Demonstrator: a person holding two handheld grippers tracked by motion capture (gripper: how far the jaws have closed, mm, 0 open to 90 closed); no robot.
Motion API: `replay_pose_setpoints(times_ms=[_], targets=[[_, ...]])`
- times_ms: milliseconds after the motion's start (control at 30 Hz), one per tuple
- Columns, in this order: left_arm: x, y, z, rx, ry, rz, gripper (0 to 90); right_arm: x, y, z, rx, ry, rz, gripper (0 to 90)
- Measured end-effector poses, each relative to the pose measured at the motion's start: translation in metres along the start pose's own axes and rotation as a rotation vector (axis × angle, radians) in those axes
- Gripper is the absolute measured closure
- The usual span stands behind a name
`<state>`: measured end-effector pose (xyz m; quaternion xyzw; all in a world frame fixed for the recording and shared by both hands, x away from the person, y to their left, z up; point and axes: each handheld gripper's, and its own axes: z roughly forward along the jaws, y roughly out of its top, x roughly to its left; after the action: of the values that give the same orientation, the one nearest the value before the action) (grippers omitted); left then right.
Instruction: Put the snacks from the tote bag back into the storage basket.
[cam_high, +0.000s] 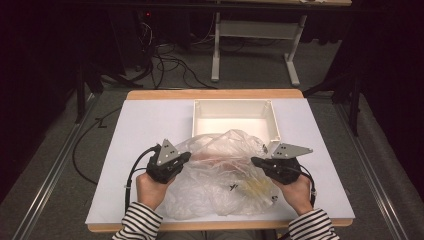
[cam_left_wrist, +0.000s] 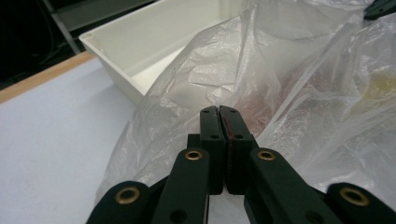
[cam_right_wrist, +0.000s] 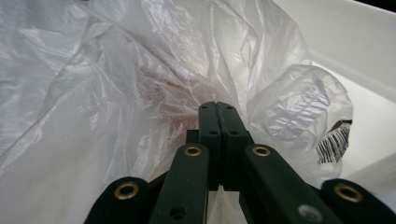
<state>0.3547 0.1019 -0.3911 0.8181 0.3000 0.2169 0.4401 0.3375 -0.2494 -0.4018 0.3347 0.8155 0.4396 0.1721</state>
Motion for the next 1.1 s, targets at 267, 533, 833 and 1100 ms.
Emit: replay_pose_setpoints(times_ms=[267,533,833,1100], targets=[[0.007,0.0,0.03,0.019,0.042,-0.046,89.2,-0.014,-0.006,0.024,0.074,-0.075,0.039,90.0],[0.01,-0.005,0.056,0.072,0.074,-0.063,89.2,-0.022,-0.011,0.039,0.129,-0.118,0.066,90.0],[0.017,-0.011,0.064,0.084,0.109,-0.075,89.1,-0.028,-0.02,0.052,0.165,-0.122,0.092,90.0],[0.02,-0.011,0.06,0.066,0.149,-0.051,88.2,-0.027,-0.023,0.058,0.188,-0.117,0.092,90.0]])
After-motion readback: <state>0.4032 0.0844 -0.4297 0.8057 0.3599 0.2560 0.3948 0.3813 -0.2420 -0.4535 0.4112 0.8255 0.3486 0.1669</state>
